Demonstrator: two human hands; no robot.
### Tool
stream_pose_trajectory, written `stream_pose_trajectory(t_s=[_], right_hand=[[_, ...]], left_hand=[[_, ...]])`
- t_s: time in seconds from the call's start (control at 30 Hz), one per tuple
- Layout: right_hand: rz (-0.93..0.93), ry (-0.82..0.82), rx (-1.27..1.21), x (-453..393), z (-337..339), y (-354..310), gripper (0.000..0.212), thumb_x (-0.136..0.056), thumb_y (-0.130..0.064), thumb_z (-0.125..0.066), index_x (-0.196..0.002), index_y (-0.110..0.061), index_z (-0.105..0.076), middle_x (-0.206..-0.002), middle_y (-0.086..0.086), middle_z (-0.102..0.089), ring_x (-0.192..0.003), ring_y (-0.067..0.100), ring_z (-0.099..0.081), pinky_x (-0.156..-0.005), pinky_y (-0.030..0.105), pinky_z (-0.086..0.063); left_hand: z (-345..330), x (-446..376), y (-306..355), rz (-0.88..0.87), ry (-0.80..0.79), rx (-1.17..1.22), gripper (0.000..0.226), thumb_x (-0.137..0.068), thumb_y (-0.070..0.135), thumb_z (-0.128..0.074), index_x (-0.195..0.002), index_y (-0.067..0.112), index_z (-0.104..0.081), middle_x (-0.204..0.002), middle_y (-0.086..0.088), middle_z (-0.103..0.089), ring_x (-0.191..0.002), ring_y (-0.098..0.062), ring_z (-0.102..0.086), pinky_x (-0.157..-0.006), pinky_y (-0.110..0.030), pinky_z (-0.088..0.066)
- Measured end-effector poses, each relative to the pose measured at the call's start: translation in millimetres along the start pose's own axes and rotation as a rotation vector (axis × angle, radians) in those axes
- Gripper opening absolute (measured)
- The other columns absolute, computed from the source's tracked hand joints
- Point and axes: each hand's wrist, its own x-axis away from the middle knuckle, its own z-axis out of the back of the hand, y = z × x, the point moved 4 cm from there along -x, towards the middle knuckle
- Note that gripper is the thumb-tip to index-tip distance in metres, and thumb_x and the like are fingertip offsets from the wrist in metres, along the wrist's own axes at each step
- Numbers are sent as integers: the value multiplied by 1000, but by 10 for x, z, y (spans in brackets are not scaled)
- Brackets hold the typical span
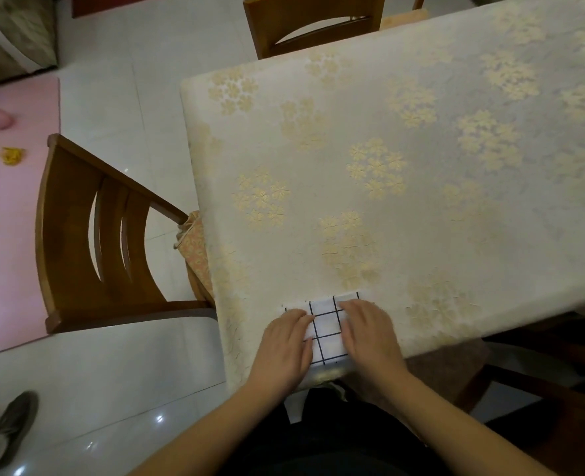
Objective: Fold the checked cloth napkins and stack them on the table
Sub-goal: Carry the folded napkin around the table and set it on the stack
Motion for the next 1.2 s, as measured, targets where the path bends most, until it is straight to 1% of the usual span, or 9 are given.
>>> stream_pose_trajectory(t_s=[0.1, 0.2, 0.3, 0.43, 0.57, 0.73, 0.9, 1.1, 1.2], right_hand=[[98, -89, 26, -18, -251, -246, 51, -105, -29, -19, -131, -10, -59, -135, 6, -59, -127, 22, -53, -109, 37, -30], [68, -262, 93, -26, -429, -264, 65, -105, -30, -2, -138, -7, -53, -146, 7, -49, -137, 21, -43, -112, 37, -23], [24, -354, 132, 24, -512, -157, 56, -103, -29, -13, -142, -8, -47, -151, 8, -43, -140, 19, -39, -114, 37, -16], [3, -380, 137, 6, -504, -117, 56, -101, -36, -19, -145, -10, -42, -154, 6, -38, -142, 20, -37, -113, 40, -19], [25, -385, 181, 25, -468, 73, 69, -97, -52, -31, -154, -15, -24, -162, 3, -19, -149, 18, -20, -117, 41, -15], [-27, -385, 240, 40, -352, 416, 78, -96, -64, -22, -157, -21, 0, -165, 0, 2, -151, 14, 2, -119, 40, -5], [-52, -448, 230, 30, -330, 457, 79, -95, -66, -21, -157, -20, 0, -165, 0, 0, -151, 14, 1, -119, 41, -7], [-23, -463, 210, -8, -313, 473, 78, -95, -67, -18, -157, -20, -6, -164, 1, -8, -149, 16, -6, -117, 41, -5], [7, -478, 196, -40, -289, 494, 80, -93, -71, -12, -156, -23, 2, -164, -2, 4, -149, 14, 3, -118, 35, 9]], left_hand=[[-282, 68, -39, -24, -130, -91, 52, -98, 27, -43, -145, 5, -42, -152, -12, -39, -144, -23, -31, -118, -37, -22], [-398, 89, -63, -1, -268, -161, 54, -103, 33, -30, -147, 3, -38, -157, -12, -30, -147, -23, -26, -117, -39, -22], [-425, 95, -81, 14, -337, -191, 57, -103, 38, -26, -149, 5, -33, -159, -10, -26, -148, -20, -21, -117, -39, -21], [-426, 79, -109, 38, -393, -219, 61, -102, 41, -34, -152, 7, -28, -161, -8, -18, -150, -19, -15, -117, -40, -21], [-335, 82, -211, 99, -450, -259, 74, -97, 58, -32, -155, 13, -19, -163, -3, -12, -150, -19, -12, -117, -44, -16], [-187, 83, -441, 115, -528, -311, 102, -85, 82, -30, -156, 12, -12, -164, -5, -8, -150, -19, -5, -116, -42, -9], [-160, 68, -472, 120, -633, -329, 110, -79, 88, -22, -155, 9, -17, -162, -8, -15, -148, -21, -11, -115, -41, -11], [-157, 28, -419, 104, -588, -345, 111, -77, 89, -25, -153, 7, -24, -161, -10, -20, -147, -24, -16, -114, -43, -19], [-106, -37, -333, 93, -608, -370, 113, -77, 85, -33, -156, 9, -8, -163, -7, 1, -150, -26, -8, -121, -45, -15]])
